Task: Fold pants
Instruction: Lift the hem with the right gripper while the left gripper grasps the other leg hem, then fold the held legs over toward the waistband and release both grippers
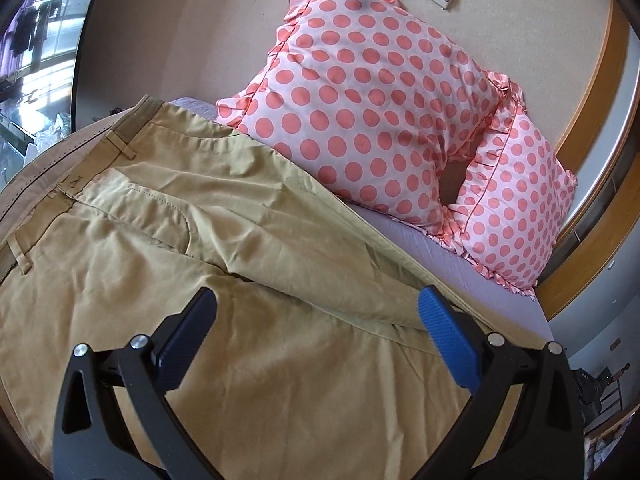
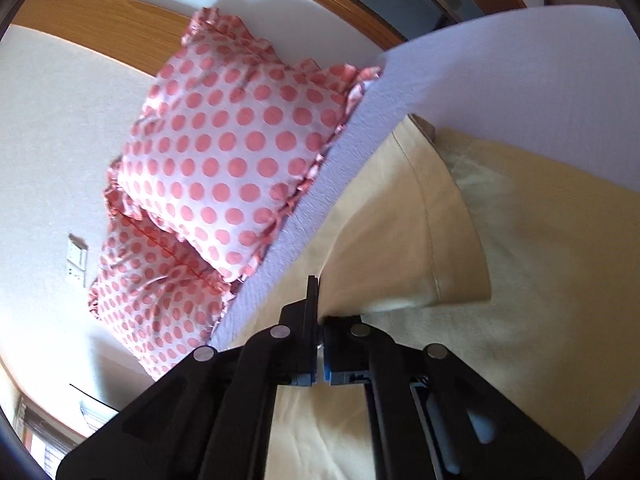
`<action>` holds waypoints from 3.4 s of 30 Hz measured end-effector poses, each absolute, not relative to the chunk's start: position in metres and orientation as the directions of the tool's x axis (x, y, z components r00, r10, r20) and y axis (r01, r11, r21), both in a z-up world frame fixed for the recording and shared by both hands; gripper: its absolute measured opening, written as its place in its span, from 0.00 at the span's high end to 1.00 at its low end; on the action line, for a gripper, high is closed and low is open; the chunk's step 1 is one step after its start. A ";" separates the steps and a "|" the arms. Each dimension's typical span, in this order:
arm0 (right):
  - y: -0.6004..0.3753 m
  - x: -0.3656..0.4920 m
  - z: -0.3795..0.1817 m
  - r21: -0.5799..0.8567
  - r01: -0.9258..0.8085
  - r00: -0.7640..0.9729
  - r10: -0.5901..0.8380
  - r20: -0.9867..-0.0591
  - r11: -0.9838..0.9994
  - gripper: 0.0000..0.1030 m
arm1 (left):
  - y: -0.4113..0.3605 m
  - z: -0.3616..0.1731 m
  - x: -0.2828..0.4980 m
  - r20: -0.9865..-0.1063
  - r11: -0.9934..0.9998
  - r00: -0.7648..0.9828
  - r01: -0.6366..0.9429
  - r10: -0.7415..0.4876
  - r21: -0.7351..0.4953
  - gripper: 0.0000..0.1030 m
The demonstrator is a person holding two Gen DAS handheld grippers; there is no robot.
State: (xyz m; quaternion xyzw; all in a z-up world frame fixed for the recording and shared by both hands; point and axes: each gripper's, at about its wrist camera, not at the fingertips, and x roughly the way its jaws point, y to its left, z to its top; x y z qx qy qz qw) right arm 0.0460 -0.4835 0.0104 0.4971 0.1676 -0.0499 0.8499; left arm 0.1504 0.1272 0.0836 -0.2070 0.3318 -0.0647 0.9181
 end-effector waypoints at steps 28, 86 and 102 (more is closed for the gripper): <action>-0.509 -0.012 0.031 0.809 0.238 0.963 -0.022 -0.269 0.537 0.98 | 0.188 0.087 0.089 -0.557 0.869 0.816 -0.156 -0.155 -0.470 0.92; -0.083 0.088 0.037 0.388 -0.542 0.502 0.657 -0.562 0.746 0.79 | 0.246 0.021 -0.062 -0.441 0.746 0.896 -0.256 -0.057 -0.615 0.28; -0.089 0.082 0.026 0.367 -0.524 0.534 0.632 -0.561 0.769 0.27 | 0.273 0.010 -0.017 -0.528 0.670 0.847 -0.361 -0.055 -0.649 0.20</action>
